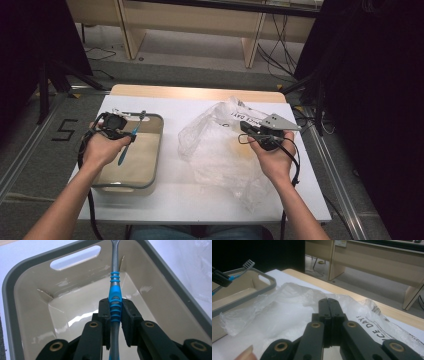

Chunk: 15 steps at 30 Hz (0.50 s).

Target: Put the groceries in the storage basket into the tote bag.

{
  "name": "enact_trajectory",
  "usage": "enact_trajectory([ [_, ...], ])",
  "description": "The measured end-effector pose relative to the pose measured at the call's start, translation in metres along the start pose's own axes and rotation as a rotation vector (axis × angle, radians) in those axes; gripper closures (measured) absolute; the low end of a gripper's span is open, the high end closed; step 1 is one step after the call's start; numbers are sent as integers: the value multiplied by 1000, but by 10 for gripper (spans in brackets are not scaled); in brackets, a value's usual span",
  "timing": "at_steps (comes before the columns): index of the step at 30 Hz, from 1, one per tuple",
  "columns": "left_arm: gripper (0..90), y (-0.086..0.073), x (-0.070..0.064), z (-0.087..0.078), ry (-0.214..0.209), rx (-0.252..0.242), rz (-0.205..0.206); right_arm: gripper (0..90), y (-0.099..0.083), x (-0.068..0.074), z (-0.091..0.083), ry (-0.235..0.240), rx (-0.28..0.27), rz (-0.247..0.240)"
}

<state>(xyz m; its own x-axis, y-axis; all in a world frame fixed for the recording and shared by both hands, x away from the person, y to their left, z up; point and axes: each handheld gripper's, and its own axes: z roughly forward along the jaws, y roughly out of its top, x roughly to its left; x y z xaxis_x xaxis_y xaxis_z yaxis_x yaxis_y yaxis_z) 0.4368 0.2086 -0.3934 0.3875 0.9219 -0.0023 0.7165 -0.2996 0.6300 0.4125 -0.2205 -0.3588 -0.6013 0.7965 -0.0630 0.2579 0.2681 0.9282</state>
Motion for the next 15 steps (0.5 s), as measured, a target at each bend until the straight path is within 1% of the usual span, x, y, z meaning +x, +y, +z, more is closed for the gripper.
enact_trajectory([
  [8, 781, 3, -5, -6, -4, -37, 6, 900, 0, 1, 0, 1, 1, 1],
  [15, 781, 7, -11, -13, -16, -63, 15, 900, 0, 1, 0, 1, 1, 1],
])
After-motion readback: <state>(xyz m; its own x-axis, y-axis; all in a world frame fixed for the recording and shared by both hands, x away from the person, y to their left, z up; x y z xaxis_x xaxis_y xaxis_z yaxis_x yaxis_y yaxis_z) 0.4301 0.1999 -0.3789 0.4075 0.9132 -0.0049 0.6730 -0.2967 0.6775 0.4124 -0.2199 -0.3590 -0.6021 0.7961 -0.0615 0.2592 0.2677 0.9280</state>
